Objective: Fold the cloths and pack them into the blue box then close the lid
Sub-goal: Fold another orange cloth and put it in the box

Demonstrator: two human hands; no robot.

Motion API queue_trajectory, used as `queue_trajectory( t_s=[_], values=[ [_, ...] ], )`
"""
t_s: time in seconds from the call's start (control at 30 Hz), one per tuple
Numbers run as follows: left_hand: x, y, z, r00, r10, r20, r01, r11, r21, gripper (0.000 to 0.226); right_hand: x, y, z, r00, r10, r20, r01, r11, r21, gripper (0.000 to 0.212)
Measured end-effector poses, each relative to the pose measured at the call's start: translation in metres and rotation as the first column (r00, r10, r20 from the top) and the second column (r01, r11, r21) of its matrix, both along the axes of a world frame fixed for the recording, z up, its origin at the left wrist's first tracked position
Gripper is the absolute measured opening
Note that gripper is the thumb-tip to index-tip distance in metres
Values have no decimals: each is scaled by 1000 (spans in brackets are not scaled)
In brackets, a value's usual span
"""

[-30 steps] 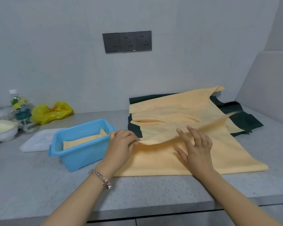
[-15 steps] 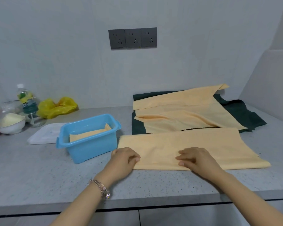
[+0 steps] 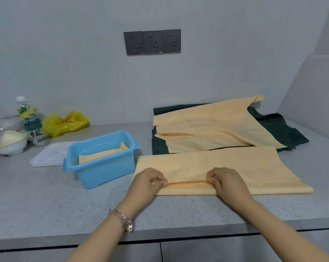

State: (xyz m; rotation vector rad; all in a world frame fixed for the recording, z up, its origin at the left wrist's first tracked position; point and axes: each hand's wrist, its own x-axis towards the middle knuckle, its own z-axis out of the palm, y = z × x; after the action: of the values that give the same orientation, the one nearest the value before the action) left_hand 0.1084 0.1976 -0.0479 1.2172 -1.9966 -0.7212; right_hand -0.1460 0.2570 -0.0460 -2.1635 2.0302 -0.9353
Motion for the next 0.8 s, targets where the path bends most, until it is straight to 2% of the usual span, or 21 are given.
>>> queue_trajectory(
  t_s=[0.07, 0.13, 0.27, 0.5, 0.63, 0.8],
  values=[
    [3, 1, 3, 1000, -12, -7, 12, 1000, -15, 16, 3, 8, 4, 999, -1, -41, -5, 989, -146, 9],
    [7, 3, 3, 999, -33, 25, 34, 999, -27, 18, 7, 17, 3, 993, 19, -119, -45, 975, -220, 15],
    [11, 9, -5, 990, -36, 136, 41, 999, -33, 12, 10, 25, -8, 984, 51, -169, -80, 981, -175, 18],
    [12, 15, -12, 1000, -13, -20, 11, 995, -97, 10, 12, 30, -4, 984, 111, -140, -137, 972, -192, 17],
    [15, 16, -17, 995, -49, 88, 61, 989, -136, 4, 8, 30, -8, 987, 101, -123, -109, 992, -63, 7],
    [16, 20, -16, 986, -41, 161, 74, 976, -206, 5, 8, 28, -10, 990, 112, -84, -111, 994, 15, 9]
  ],
)
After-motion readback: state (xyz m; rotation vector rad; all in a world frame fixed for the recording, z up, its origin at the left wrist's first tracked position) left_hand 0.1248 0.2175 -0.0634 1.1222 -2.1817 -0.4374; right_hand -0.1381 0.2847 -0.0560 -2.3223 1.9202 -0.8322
